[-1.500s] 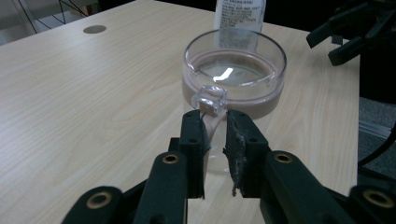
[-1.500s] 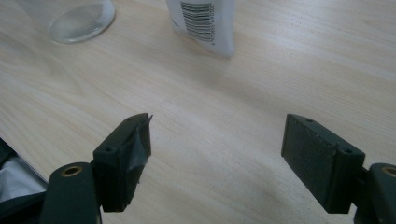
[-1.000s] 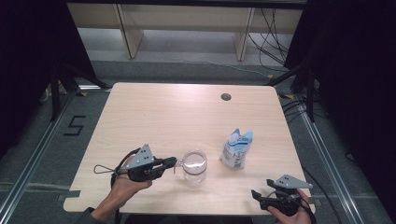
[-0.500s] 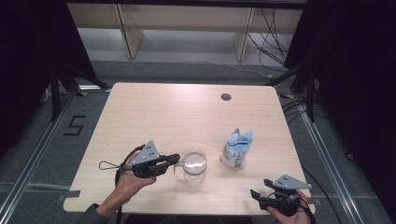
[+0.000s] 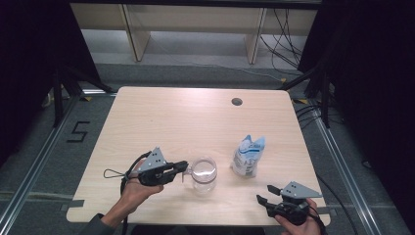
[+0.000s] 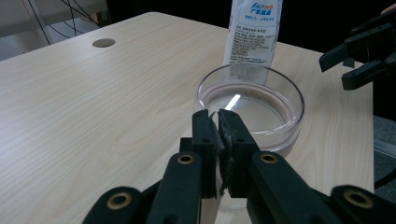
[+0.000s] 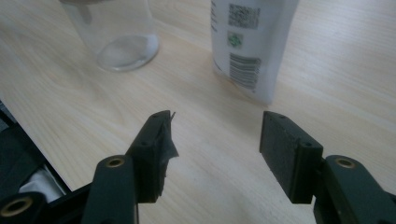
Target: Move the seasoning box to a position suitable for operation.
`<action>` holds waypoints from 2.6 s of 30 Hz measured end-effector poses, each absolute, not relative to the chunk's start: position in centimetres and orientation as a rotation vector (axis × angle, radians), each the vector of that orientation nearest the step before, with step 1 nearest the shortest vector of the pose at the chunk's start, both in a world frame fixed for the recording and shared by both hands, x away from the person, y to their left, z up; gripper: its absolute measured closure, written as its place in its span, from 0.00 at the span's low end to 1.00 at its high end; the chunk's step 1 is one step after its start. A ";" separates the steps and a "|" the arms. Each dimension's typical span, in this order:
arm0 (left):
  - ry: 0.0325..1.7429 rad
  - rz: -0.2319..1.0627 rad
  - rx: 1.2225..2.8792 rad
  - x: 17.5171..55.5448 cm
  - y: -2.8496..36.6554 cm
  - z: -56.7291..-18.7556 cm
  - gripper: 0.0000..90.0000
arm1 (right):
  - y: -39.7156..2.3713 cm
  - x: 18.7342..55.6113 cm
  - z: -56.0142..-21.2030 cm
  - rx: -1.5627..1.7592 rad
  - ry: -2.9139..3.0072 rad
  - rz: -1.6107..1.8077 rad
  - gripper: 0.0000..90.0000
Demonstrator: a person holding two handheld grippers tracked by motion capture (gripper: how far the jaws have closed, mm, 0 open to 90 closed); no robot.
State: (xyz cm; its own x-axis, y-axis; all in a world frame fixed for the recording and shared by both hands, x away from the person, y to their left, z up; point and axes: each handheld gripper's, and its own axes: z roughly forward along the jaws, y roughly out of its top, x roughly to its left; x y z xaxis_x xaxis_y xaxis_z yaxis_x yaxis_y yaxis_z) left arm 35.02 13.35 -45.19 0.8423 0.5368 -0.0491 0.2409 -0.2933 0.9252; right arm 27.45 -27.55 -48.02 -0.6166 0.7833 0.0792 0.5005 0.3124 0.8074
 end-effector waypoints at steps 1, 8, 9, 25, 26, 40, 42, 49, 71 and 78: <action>0.582 0.325 1.884 35.0 13.4 -45.2 0.94 | -27.3 27.5 -47.9 1.160 2.271 1.219 0.51; 0.581 0.331 1.878 34.9 13.3 -45.3 0.94 | -25.7 28.2 -47.5 1.072 2.282 1.303 0.61; 0.583 0.331 1.876 34.9 13.3 -45.3 0.94 | -25.2 28.0 -47.5 1.099 2.285 1.306 0.63; 0.588 0.341 1.877 34.8 13.4 -45.4 0.95 | -21.7 29.9 -47.1 0.915 2.311 1.355 0.83; 0.588 0.341 1.878 34.8 13.4 -45.4 0.95 | -21.4 29.8 -47.1 0.936 2.296 1.357 0.84; 0.586 0.340 1.877 34.9 13.5 -45.5 0.95 | -18.6 31.4 -46.5 0.828 2.311 1.416 0.96; 0.585 0.340 1.877 34.9 13.5 -45.5 0.95 | -18.2 31.6 -46.4 0.834 2.306 1.420 0.97; 0.598 0.322 1.861 34.9 13.6 -45.6 0.95 | -17.1 32.3 -46.1 0.803 2.309 1.430 0.98; 0.622 0.319 1.876 34.0 14.7 -45.6 0.50 | -16.4 33.1 -45.0 0.716 2.295 1.436 1.00; 0.627 0.333 1.885 33.2 15.4 -46.1 0.41 | -16.1 32.9 -44.7 0.749 2.312 1.444 1.00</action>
